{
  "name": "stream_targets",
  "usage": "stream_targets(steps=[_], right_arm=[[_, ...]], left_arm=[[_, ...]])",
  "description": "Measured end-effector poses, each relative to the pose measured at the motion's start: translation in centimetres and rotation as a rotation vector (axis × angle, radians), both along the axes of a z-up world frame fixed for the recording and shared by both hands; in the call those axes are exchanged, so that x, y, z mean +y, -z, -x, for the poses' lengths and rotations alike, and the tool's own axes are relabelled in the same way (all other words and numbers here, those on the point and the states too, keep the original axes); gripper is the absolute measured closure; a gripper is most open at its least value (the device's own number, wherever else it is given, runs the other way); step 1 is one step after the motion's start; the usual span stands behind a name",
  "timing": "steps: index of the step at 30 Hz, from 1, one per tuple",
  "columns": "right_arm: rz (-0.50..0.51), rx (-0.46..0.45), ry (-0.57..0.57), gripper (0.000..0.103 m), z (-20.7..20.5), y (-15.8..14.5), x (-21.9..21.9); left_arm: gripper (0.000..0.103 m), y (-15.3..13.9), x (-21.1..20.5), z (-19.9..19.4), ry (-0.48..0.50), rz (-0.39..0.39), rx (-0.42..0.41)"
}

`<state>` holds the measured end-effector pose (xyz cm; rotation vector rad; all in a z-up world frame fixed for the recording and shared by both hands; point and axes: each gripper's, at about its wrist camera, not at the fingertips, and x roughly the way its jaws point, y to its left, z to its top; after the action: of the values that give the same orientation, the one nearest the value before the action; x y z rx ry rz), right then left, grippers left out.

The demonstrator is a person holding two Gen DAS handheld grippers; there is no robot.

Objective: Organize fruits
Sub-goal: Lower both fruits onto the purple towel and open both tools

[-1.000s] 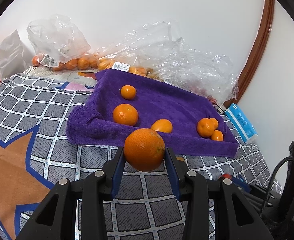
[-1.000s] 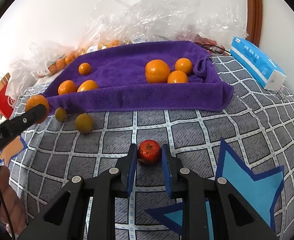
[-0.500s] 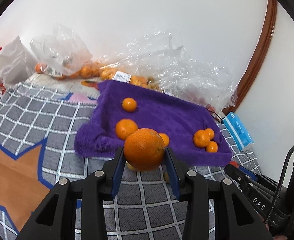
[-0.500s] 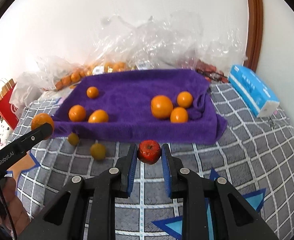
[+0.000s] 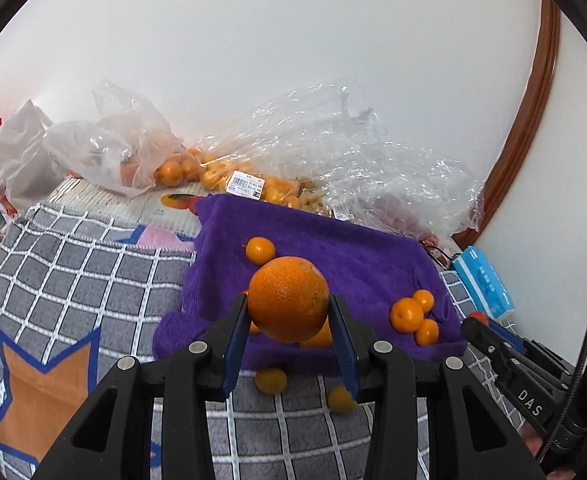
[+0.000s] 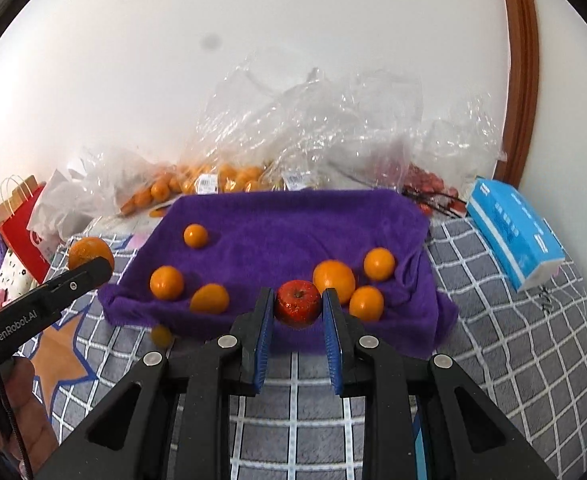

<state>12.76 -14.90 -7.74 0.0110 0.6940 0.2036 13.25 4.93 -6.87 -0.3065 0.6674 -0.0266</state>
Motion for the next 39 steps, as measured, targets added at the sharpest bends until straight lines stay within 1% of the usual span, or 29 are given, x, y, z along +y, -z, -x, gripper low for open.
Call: stream_targets(steps=[7, 13, 16, 24, 26, 29, 35, 37, 39], right_arm=[[0.001, -0.007, -0.005, 0.079, -2.5, -0.3, 0.1], [0.007, -0.003, -0.006, 0.079, -4.9, 0.1, 0.3], [0.009, 0.005, -0.004, 0.079, -5.9, 0.5, 0.3], [0.012, 0.038, -0.007, 0.079, -9.2, 2.4, 0.6], [0.016, 0.046, -0.01, 0.079, -10.0, 3.0, 0.7], [0.019, 0.059, -0.014, 0.079, -11.0, 3.8, 1.0], [0.036, 0.083, -0.007, 0.079, -12.6, 5.3, 1.3], [0.037, 0.099, -0.003, 0.079, -13.1, 5.8, 1.4], [0.042, 0.11, 0.0, 0.079, -13.4, 6.3, 1.4]], left_arm=[[0.065, 0.3, -0.1, -2.4, 0.004, -0.023, 0.034], [0.065, 1.2, 1.1, -4.7, 0.0, 0.024, 0.078], [0.065, 1.7, 1.5, -5.9, -0.01, 0.015, 0.09], [0.065, 3.2, 1.5, -8.8, 0.005, -0.017, 0.132], [0.065, 3.9, 1.5, -9.5, 0.005, -0.024, 0.15], [0.065, 5.1, 1.5, -10.6, 0.004, -0.012, 0.196], [0.065, 6.7, 1.4, -11.4, 0.026, -0.025, 0.247], [0.065, 7.2, 1.6, -11.6, 0.035, 0.007, 0.279], [0.065, 7.0, 1.4, -11.5, 0.035, -0.012, 0.267]])
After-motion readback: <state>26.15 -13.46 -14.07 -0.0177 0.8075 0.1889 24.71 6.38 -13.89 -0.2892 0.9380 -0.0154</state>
